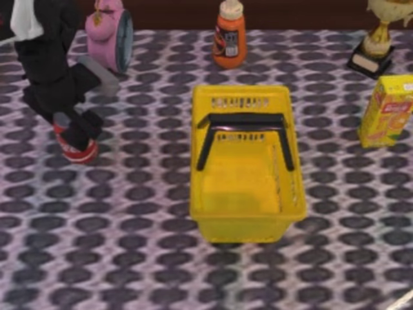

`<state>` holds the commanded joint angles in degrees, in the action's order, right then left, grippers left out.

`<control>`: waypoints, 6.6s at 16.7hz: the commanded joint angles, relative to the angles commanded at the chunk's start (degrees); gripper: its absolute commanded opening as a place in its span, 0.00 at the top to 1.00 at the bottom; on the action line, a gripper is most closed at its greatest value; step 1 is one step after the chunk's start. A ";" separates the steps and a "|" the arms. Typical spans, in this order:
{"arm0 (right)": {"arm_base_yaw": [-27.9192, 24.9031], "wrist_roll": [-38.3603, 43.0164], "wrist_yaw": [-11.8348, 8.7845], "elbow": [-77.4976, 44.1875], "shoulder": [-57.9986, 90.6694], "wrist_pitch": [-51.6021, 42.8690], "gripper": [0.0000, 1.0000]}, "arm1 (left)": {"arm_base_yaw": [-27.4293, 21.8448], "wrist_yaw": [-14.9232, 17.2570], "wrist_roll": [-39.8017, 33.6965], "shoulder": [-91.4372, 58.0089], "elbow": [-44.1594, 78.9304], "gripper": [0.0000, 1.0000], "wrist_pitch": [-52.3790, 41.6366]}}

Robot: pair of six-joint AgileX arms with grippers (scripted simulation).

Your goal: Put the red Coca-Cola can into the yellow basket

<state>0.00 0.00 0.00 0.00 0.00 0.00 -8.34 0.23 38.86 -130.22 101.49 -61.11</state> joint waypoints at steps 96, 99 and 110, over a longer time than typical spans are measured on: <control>-32.49 -53.06 0.20 -110.22 112.95 -74.94 0.00 | 7.45 11.65 -41.60 109.75 -88.91 0.00 68.90; -35.25 -57.54 0.20 -119.51 122.49 -81.28 0.00 | 8.59 5.43 -40.36 121.00 -95.64 0.00 64.54; -37.31 -61.35 0.23 -127.45 130.70 -86.67 0.00 | 9.48 -0.24 -38.86 130.22 -101.49 0.00 61.11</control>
<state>-37.31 -61.35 0.23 -127.45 130.70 -86.67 1.15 0.00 0.00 0.00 0.00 0.00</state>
